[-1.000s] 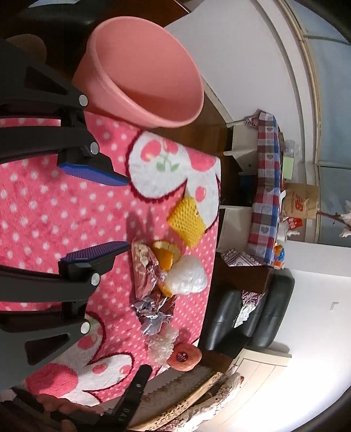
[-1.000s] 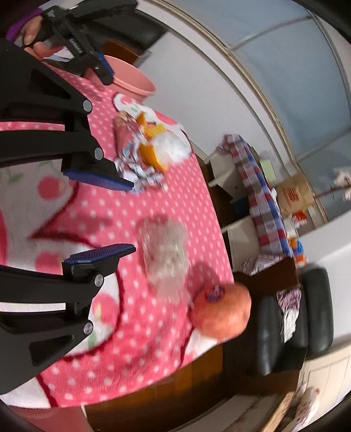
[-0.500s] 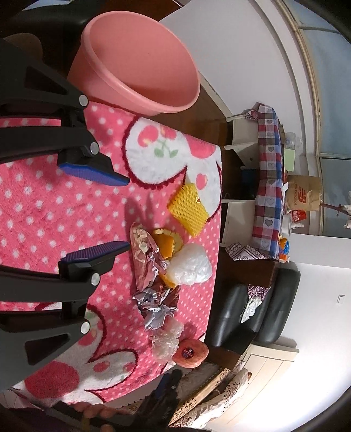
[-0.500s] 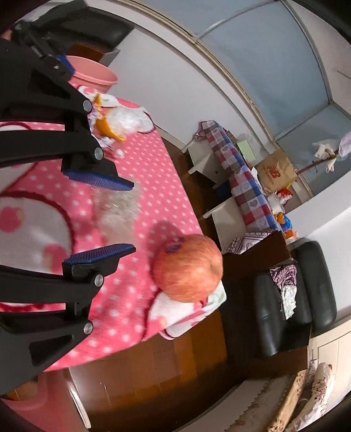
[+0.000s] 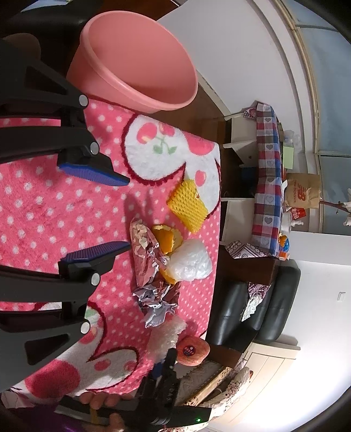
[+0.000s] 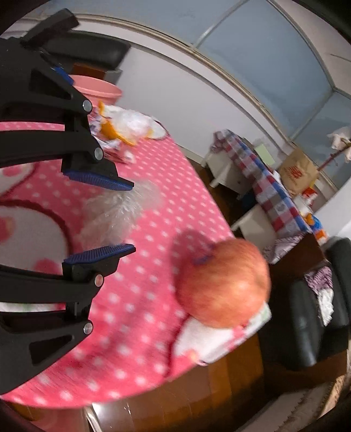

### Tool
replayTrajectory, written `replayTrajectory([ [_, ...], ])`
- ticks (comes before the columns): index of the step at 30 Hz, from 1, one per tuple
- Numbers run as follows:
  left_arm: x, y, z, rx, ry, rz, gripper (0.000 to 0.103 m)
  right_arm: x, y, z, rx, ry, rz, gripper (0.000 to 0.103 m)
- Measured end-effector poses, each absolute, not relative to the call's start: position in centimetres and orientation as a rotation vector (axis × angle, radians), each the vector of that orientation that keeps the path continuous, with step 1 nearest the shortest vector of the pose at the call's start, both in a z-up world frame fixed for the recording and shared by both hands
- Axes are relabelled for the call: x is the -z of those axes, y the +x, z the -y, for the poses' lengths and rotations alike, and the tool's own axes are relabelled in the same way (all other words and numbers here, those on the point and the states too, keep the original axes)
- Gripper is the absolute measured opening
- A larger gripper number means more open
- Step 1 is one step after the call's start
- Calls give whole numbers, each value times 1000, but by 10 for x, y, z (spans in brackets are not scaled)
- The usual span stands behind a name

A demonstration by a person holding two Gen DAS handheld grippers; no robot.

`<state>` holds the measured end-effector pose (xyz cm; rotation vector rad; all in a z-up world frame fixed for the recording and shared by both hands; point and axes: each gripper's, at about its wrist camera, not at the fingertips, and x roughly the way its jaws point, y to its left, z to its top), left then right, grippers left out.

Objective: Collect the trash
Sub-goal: 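Close the right tool on the clear bubble-wrap bag and lift it, then close the left tool on the white plastic bag while the right tool holds the bubble wrap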

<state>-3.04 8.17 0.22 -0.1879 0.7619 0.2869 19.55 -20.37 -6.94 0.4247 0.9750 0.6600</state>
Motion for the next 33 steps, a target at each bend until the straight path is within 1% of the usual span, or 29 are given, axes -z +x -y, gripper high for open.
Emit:
replayTrajectory([
  [5,0,-29,-80,-277,-192,-763,42,66,168,188,-723,363,-991,42],
  [10,-3,-31,-82,-279,-192,-753,42,53,152,187,-690,291,-925,42],
  [14,-6,-31,-85,-278,-200,-741,42,44,155,192,-649,284,-883,42],
  [18,-16,-24,-84,-254,-209,-721,42,43,167,185,-617,295,-891,42],
  [22,-28,-11,-80,-226,-203,-692,42,47,172,174,-578,282,-883,42],
  [24,-34,-1,-76,-208,-198,-682,44,52,172,170,-558,262,-871,42],
  [26,-37,11,-73,-192,-190,-682,44,57,169,167,-544,228,-850,42],
  [33,-27,57,-63,-177,-171,-721,44,56,166,165,-545,166,-803,42],
])
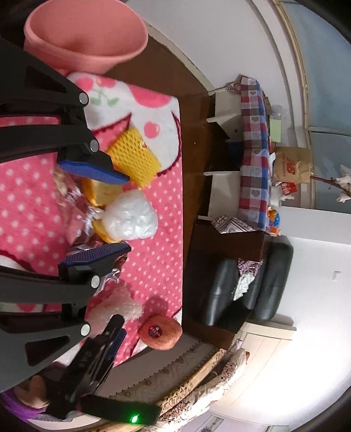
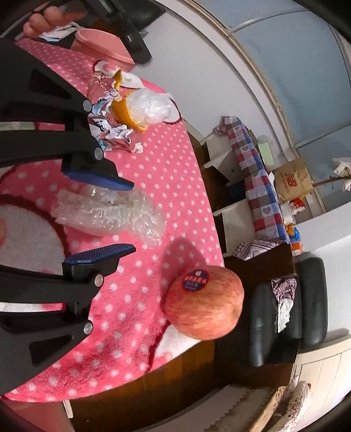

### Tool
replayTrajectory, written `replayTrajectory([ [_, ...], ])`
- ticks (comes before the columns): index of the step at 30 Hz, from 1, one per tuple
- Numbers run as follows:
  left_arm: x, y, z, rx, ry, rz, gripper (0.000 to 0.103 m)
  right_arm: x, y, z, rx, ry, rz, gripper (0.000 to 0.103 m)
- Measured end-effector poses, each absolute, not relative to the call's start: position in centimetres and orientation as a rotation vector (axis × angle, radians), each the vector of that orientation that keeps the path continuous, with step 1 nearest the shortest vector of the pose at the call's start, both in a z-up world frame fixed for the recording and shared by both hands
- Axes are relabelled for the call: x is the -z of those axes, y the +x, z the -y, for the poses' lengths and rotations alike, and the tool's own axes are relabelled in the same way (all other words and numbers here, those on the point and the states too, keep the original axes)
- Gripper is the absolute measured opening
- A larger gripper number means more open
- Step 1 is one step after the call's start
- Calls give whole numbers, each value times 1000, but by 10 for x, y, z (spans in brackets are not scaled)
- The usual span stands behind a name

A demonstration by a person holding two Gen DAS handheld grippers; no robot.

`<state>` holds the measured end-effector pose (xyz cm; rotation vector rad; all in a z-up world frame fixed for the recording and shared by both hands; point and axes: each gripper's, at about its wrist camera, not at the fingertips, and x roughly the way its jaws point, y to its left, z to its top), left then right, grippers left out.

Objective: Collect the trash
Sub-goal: 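Close the left tool on the white plastic bag while the right tool holds the bubble wrap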

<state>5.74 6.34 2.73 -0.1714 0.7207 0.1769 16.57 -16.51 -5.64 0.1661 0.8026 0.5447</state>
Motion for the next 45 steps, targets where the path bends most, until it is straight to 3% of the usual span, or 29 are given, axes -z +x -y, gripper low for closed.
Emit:
replayTrajectory([
  [13,9,102,-66,-220,-174,-812,44,59,167,164,-588,185,-827,42],
  [18,11,99,-63,-196,-187,-801,18,58,166,165,-598,187,-827,42],
  [21,5,94,-62,-202,-192,-772,14,57,165,164,-605,188,-820,42],
  [34,-35,39,-67,-192,-220,-628,14,59,166,165,-621,213,-835,42],
  [45,-40,-7,-74,-223,-195,-611,14,62,167,165,-641,215,-849,37],
])
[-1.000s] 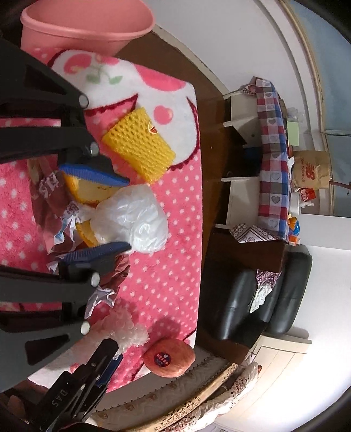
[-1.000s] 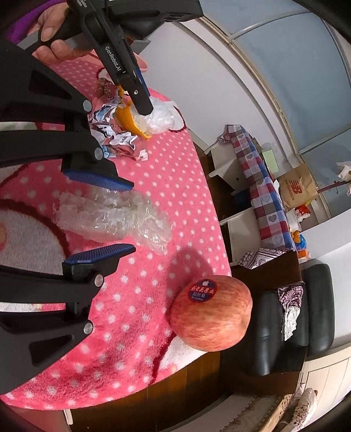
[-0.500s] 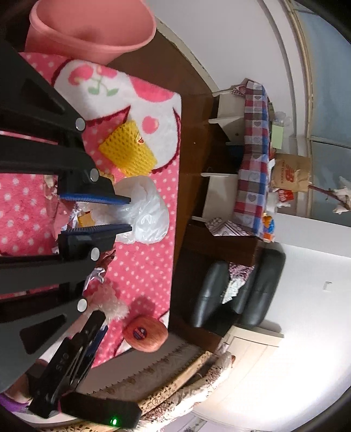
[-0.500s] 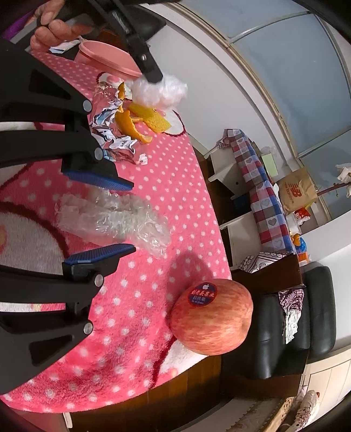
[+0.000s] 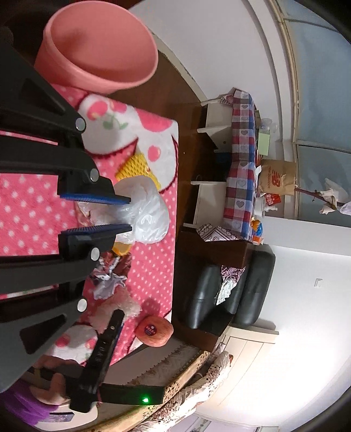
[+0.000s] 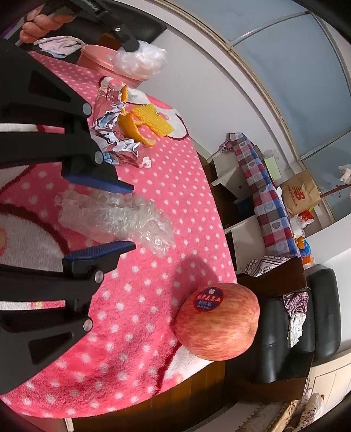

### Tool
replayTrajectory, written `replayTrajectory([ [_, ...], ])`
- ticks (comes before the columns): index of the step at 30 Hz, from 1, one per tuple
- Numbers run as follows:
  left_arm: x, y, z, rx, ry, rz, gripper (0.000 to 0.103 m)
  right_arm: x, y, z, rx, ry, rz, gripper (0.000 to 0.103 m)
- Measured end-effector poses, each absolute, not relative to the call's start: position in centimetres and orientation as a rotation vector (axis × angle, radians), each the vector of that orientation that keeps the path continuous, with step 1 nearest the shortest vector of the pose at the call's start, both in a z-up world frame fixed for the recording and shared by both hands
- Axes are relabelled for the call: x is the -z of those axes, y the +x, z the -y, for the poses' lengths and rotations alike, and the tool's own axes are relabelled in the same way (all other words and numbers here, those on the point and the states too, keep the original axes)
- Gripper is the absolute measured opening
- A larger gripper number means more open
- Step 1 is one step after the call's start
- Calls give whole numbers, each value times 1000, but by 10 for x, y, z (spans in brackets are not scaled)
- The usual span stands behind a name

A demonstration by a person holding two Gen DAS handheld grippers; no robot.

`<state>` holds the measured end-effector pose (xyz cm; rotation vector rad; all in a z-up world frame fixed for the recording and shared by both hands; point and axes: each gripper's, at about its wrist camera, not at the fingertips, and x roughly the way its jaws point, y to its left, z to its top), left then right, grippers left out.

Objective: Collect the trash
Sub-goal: 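Close the left tool on the white plastic bag while the right tool holds the bubble wrap, then carry both bags over the pink bucket and open both tools to drop them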

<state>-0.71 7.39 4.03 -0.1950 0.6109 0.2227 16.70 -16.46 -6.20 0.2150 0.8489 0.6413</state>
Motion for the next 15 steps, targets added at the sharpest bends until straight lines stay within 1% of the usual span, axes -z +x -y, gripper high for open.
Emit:
replayTrajectory([
  [9,-43,-42,-95,-277,-228,-581,14,54,159,165,-600,178,-799,34],
  [10,-45,-47,-99,-286,-230,-573,14,51,156,164,-596,166,-787,30],
  [15,-48,-60,-114,-325,-235,-548,14,29,140,161,-598,159,-730,30],
])
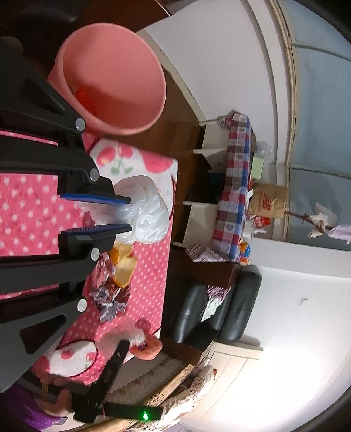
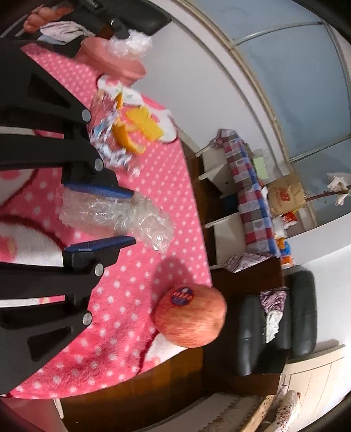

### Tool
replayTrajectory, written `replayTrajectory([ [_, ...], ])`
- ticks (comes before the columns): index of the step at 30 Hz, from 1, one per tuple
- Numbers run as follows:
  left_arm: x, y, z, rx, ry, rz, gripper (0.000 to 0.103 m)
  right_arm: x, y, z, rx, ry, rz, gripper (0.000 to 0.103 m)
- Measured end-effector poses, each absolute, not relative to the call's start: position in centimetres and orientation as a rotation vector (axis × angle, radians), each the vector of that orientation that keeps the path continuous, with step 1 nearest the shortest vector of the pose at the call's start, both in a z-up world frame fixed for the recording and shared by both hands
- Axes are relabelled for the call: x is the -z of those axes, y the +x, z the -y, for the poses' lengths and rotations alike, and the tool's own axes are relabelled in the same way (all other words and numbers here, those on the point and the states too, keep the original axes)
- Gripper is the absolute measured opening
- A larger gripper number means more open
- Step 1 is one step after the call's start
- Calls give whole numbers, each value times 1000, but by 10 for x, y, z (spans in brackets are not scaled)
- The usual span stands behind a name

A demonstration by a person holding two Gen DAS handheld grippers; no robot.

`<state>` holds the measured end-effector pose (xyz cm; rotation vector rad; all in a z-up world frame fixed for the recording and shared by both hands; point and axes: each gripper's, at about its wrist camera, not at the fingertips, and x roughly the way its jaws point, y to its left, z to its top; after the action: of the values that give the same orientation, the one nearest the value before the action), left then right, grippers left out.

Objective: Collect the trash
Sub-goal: 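Carry both bags over the pink bucket and open both tools to drop them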

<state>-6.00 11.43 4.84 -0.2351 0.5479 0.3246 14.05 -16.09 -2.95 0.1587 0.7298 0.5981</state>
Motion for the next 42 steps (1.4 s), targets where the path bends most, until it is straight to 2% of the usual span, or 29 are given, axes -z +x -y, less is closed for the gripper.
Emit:
replayTrajectory([
  [10,-44,-82,-148,-381,-286,-503,14,-26,110,126,-683,92,-603,29],
  [18,-36,-118,-191,-513,-305,-471,14,-55,84,33,-945,65,-607,29],
  [27,-14,-154,-229,-617,-324,-507,14,-44,52,-94,-1184,-50,-698,29],
  [34,4,-158,-248,-638,-361,-554,15,-17,45,-144,-1243,-85,-830,29],
  [38,9,-159,-251,-657,-372,-563,18,-4,47,-157,-1240,-85,-897,29],
  [40,10,-160,-252,-665,-371,-568,26,0,48,-163,-1237,-74,-929,30],
  [42,10,-160,-251,-673,-369,-570,39,3,48,-168,-1245,-56,-962,31],
])
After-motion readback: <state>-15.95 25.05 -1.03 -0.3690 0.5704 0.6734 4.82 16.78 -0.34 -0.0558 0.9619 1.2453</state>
